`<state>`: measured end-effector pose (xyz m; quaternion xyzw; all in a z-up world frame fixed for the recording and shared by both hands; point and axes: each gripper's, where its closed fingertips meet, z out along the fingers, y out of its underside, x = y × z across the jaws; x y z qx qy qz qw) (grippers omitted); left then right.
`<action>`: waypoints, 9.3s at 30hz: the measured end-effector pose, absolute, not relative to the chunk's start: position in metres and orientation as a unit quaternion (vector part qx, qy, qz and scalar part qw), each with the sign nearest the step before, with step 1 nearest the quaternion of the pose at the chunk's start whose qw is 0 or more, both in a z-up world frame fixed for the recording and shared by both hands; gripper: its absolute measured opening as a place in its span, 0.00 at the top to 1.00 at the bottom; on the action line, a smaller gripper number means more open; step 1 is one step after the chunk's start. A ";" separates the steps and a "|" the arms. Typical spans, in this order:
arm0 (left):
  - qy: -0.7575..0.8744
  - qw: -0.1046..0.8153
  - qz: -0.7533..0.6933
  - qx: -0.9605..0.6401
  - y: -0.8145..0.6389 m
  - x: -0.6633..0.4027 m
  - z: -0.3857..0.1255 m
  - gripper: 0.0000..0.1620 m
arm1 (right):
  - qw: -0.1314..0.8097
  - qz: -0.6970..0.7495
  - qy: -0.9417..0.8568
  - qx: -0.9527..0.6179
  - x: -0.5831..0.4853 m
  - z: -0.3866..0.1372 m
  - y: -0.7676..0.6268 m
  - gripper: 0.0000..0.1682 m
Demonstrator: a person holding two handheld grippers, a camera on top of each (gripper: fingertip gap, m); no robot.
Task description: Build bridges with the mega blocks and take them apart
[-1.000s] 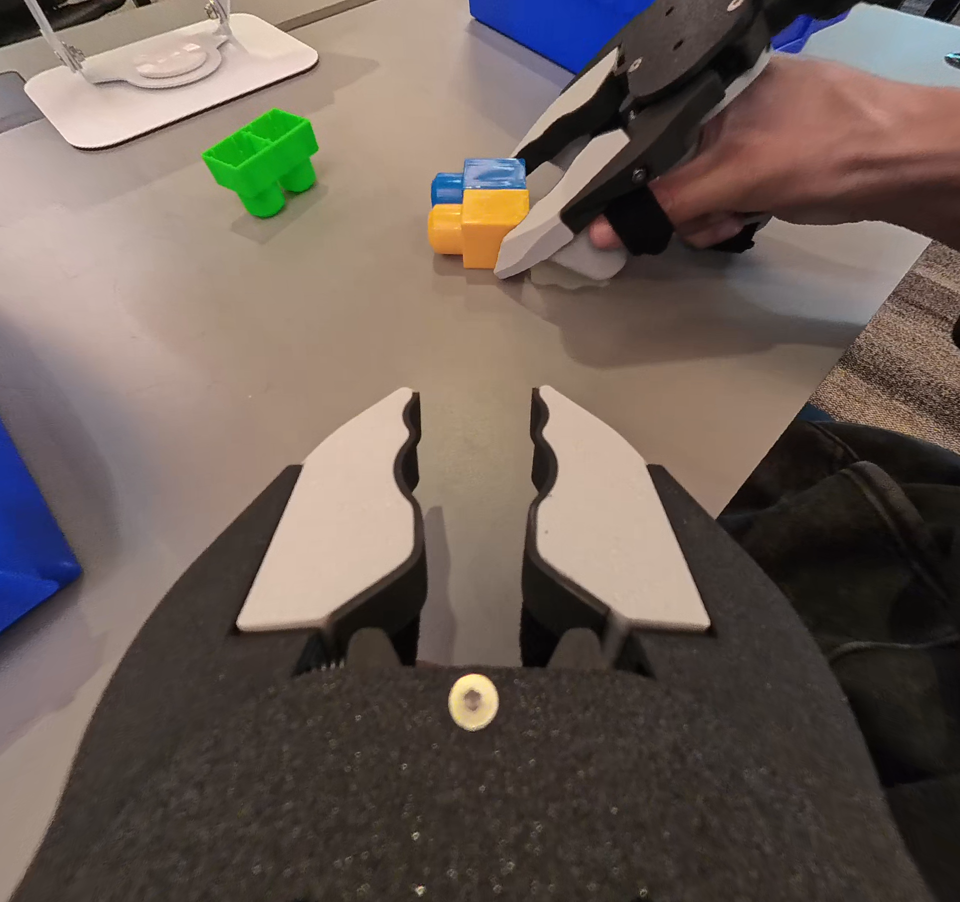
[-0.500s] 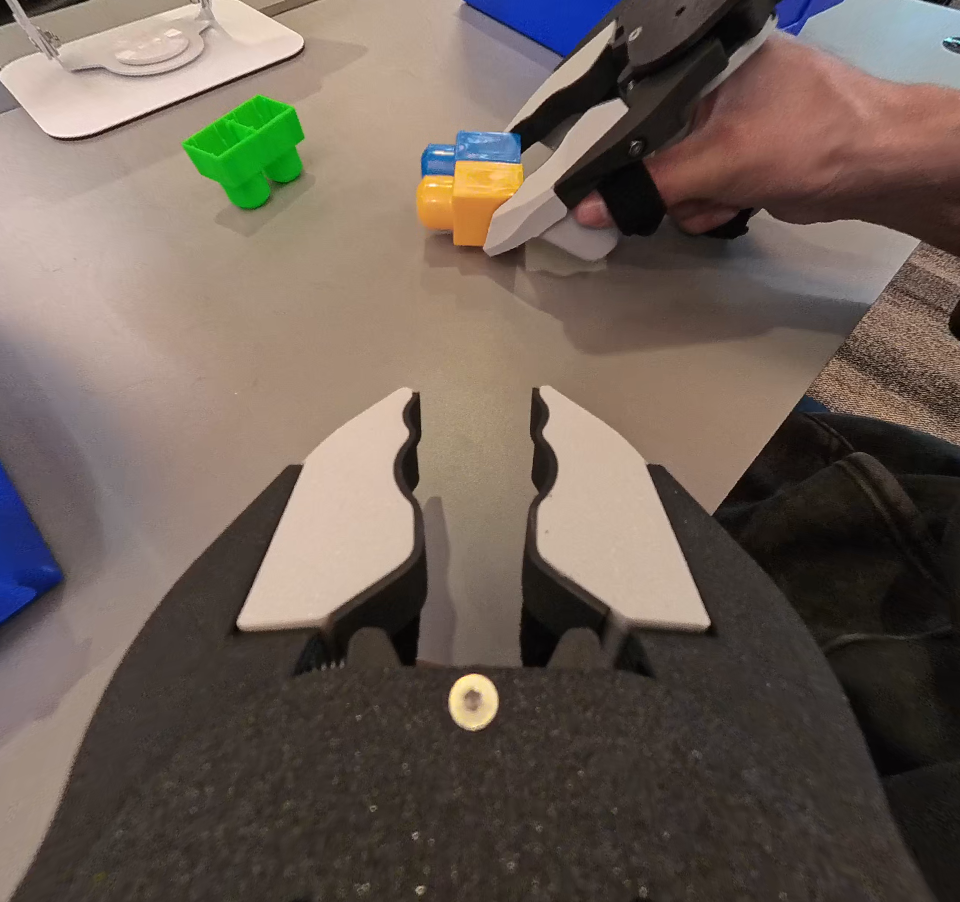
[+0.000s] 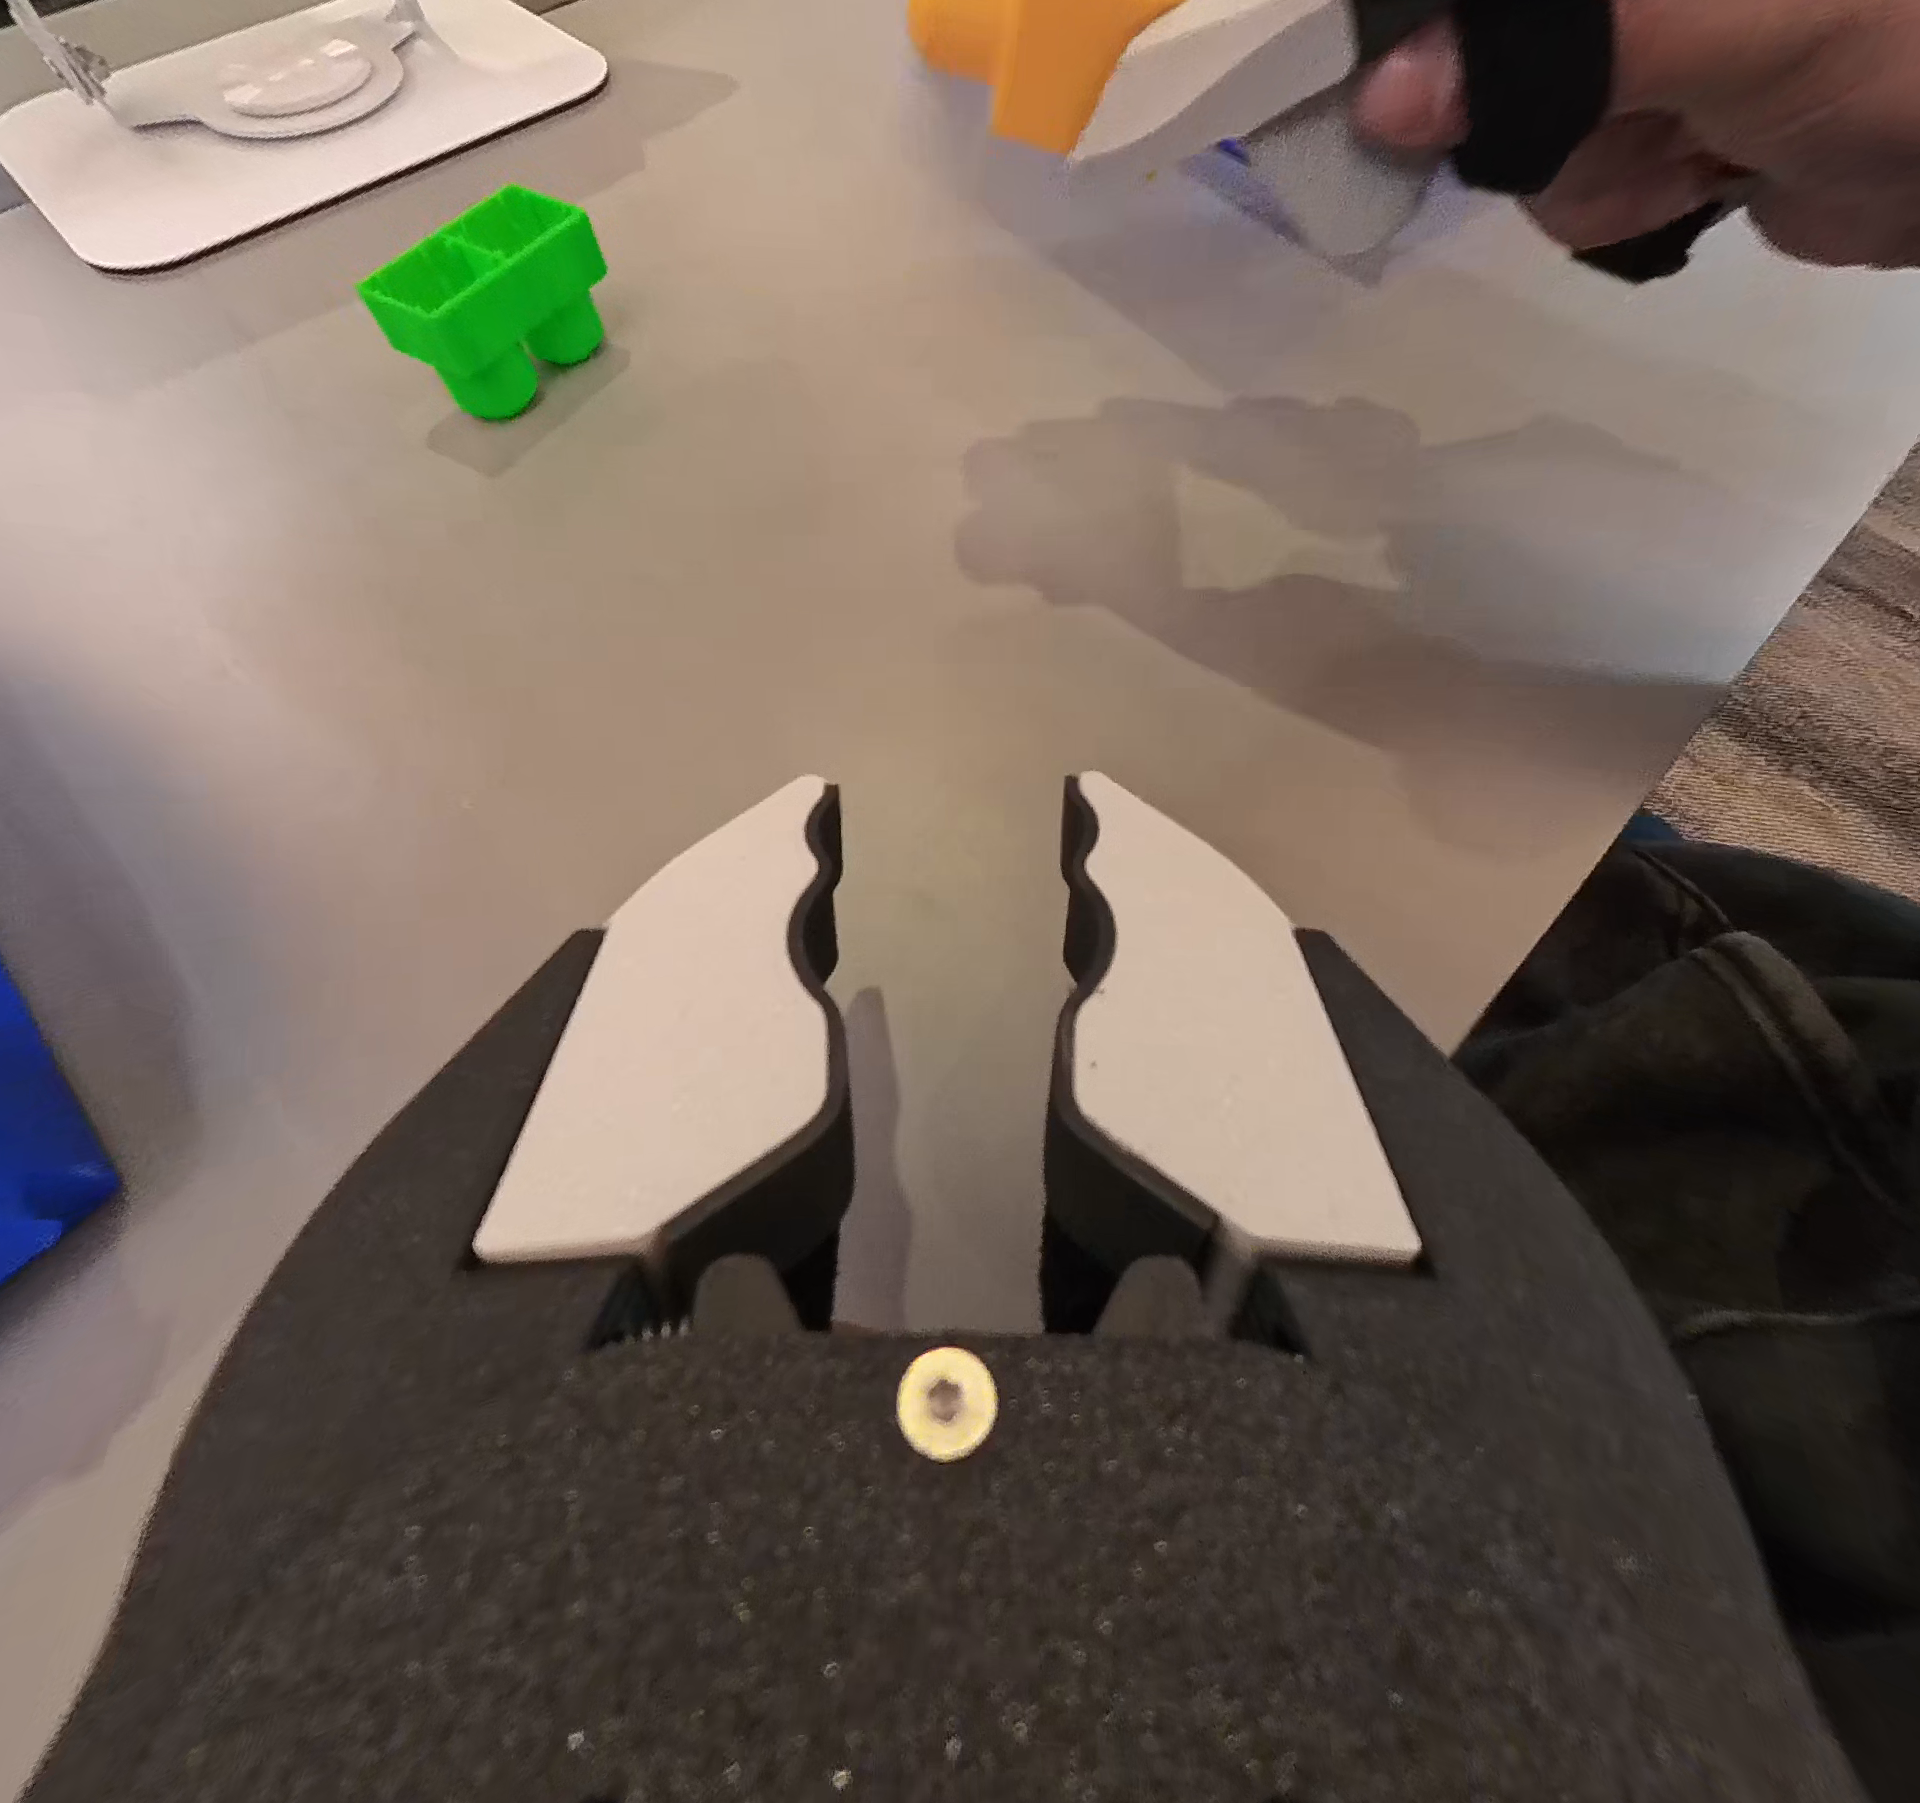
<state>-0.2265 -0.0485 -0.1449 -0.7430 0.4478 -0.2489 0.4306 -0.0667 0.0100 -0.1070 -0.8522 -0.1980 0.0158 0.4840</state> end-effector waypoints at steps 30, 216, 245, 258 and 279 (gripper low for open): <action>0.629 0.113 -0.025 -0.769 0.163 -0.174 -0.178 0.63 | 0.507 0.103 -0.109 -0.849 -0.020 -0.131 -0.039 0.55; 0.610 -0.135 -0.458 -0.632 0.005 -0.164 -0.118 0.82 | 0.450 -0.075 -0.624 -0.635 -0.128 -0.123 0.025 0.56; 0.741 -0.087 -0.275 -0.607 0.016 -0.202 -0.113 0.82 | 0.359 0.232 -0.468 -0.773 -0.156 -0.076 0.015 0.61; 0.760 -0.088 -0.269 -0.585 0.003 -0.189 -0.109 0.82 | 0.296 0.227 -0.516 -0.771 -0.173 -0.094 0.015 0.75; 0.438 0.340 -0.507 -0.660 -0.024 -0.200 -0.046 0.66 | 0.557 -0.082 -0.087 -0.822 0.132 -0.020 0.018 0.77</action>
